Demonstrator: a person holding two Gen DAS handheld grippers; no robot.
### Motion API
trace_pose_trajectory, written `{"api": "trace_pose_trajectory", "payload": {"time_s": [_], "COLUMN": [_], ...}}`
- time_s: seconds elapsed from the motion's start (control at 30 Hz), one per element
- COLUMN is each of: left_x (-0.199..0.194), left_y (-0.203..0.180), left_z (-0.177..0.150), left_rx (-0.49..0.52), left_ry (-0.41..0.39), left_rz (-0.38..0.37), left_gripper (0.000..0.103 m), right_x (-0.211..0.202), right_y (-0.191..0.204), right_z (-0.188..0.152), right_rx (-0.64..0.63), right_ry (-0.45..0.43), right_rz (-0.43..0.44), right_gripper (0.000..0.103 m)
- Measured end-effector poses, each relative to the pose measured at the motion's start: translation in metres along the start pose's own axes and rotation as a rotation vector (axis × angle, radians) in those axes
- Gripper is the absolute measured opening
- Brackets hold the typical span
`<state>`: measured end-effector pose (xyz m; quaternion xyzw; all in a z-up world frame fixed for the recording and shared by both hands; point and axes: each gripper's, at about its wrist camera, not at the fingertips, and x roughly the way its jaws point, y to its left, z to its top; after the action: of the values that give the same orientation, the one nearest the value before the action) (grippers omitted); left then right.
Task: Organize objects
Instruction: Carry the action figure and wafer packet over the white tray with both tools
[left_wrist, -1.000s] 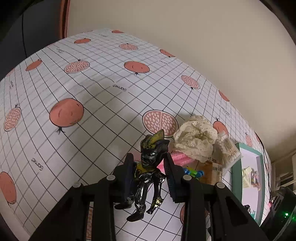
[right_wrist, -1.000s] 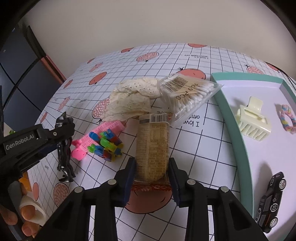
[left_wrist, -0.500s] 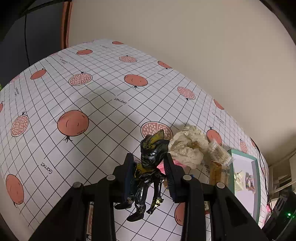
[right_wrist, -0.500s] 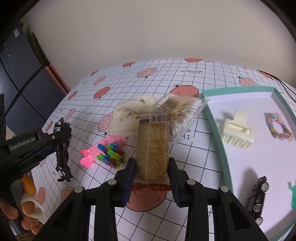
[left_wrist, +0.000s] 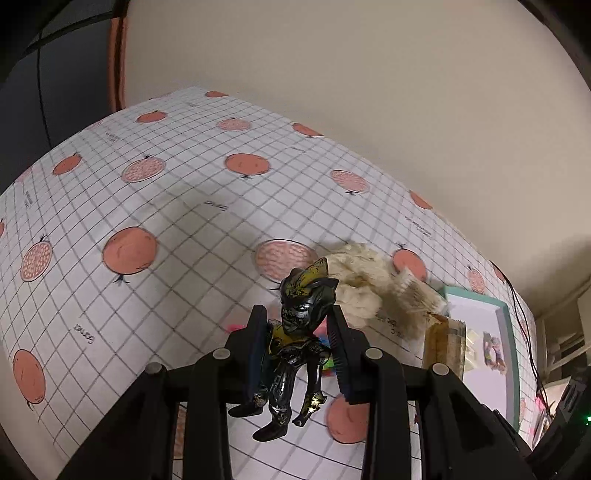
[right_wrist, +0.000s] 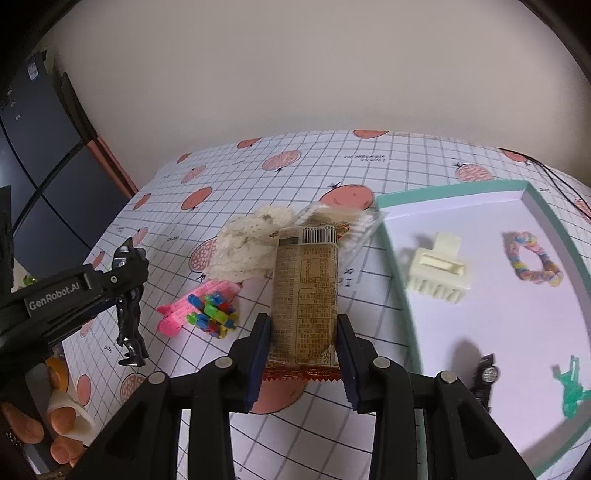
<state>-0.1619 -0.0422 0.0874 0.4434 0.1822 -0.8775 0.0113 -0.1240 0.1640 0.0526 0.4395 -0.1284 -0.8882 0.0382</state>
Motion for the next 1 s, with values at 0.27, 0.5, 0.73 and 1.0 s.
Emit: {"api": "trace_pose_trajectory", "payload": {"time_s": [0.27,0.5,0.73,1.0], "left_x": [-0.005,-0.001,0.006,0.018], "left_y": [-0.058,-0.107,-0.156,-0.2], "left_z": [-0.014,-0.033,-0.052,-0.072], "left_rx": [0.112,0.181,0.269,0.367], "left_ry": [-0.017,0.009,0.036,0.061], "left_rz": [-0.049,-0.096,-0.156,-0.181], "left_gripper": [0.035,0.035,0.035,0.035], "right_x": [-0.027,-0.047,-0.065,-0.083], "right_y": [-0.039,-0.081,-0.118,-0.166], "right_z": [0.001,-0.002,-0.006,-0.015], "right_rx": [0.046,0.1,0.139,0.206], "right_ry": [-0.046,-0.067,-0.079,-0.086], "right_rz": [-0.057,-0.115,-0.171,-0.232], "right_gripper": [0.037,0.037,0.037,0.037]}}
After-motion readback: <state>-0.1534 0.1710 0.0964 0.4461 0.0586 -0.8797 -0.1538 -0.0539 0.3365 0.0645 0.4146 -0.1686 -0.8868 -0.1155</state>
